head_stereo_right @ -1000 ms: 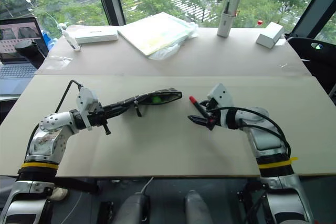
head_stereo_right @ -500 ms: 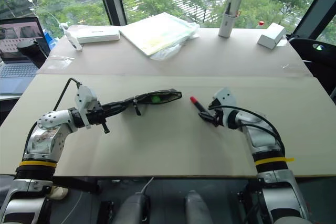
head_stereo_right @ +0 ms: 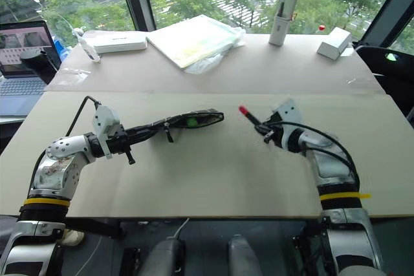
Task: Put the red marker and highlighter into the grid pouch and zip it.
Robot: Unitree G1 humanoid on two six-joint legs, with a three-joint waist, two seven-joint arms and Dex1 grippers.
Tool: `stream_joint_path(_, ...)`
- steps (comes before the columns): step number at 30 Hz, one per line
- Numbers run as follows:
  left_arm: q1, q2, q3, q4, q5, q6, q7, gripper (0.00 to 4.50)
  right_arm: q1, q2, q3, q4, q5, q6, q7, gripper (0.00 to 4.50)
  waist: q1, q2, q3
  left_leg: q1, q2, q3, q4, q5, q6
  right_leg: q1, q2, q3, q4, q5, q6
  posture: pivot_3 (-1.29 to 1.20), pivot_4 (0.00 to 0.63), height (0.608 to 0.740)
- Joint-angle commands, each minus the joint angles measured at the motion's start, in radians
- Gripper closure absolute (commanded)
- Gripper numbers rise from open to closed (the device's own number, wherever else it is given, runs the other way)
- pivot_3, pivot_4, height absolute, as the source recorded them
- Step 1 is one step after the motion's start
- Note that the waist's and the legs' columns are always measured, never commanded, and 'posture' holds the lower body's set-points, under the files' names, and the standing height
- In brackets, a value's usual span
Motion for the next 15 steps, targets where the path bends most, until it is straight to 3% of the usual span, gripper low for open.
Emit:
stream_joint_path(1,-0.013,0.006,0.010,-0.011,0.001,-0.019,-0.004,4.50,-0.018,-0.049,-0.042,-0.227,0.152,0.065,0.125,3.94,0.000,0.000,0.000,0.000,0.000,0.000,0.000,0.000,0.000,0.000,0.000,0.000,0.000,0.000,0.000,0.00,0.150,0.731)
stream_joint_path(5,-0.016,0.004,0.008,-0.003,0.003,-0.024,-0.008,4.50,0.025,-0.085,0.014,-0.405,0.248,0.129,0.222,3.94,0.001,0.000,0.000,0.000,0.000,0.000,0.000,0.000,0.000,0.001,0.000,-0.001,-0.001,0.000,0.000,0.00,0.150,0.731)
stream_joint_path(8,-0.024,-0.001,0.003,0.010,0.007,-0.031,-0.011,4.50,0.026,-0.070,0.155,-0.495,0.213,0.163,0.223,3.94,0.000,0.000,0.000,0.000,0.000,0.000,0.000,0.000,0.000,0.001,0.000,0.000,-0.001,0.000,0.000,0.00,0.150,0.731)
stream_joint_path(15,-0.036,-0.013,-0.003,0.027,0.015,-0.044,-0.016,4.50,-0.060,-0.008,0.309,-0.403,0.072,0.163,0.130,3.94,0.003,0.000,0.000,0.000,0.000,0.000,0.001,0.000,0.000,0.000,0.000,0.000,0.000,0.000,0.000,0.00,0.150,0.731)
